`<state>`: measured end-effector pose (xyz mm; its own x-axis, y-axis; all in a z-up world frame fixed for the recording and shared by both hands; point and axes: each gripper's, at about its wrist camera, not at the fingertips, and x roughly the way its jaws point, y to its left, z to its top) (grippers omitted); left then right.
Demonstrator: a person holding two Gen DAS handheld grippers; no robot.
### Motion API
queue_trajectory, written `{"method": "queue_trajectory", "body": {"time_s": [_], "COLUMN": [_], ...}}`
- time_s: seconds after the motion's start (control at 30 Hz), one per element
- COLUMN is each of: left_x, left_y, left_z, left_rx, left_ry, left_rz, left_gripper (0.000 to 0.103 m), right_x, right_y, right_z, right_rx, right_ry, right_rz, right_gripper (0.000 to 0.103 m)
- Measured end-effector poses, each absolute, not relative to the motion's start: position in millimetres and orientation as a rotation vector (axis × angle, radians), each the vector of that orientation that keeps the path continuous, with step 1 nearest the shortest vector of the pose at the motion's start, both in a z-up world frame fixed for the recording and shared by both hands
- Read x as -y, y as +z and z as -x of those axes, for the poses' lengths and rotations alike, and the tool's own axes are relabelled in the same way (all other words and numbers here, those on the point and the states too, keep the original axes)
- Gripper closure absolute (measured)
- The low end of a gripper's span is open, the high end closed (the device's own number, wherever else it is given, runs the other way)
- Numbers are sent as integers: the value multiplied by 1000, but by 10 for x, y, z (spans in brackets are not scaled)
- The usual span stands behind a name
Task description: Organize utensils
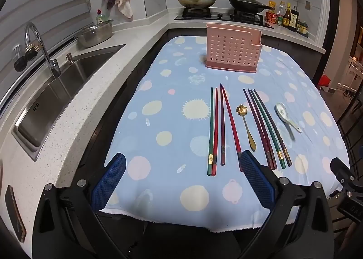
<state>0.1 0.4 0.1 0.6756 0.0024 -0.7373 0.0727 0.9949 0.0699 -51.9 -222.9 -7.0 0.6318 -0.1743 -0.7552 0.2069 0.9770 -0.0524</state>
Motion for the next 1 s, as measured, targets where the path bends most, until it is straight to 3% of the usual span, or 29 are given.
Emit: {"method": "queue_trajectory", "body": {"time_s": [1.0], "left_x": [-1], "left_y": [28], "left_z": [56], "left_rx": [-815], "left_ry": [-42], "left_rz": [-106], "left_gripper": [7], "right_x": [2225], "right_y": [-34], "right_z": [553], "right_rx": [-850], "right_ry": [-217], "right_rz": [-41], "right_gripper": [7]}}
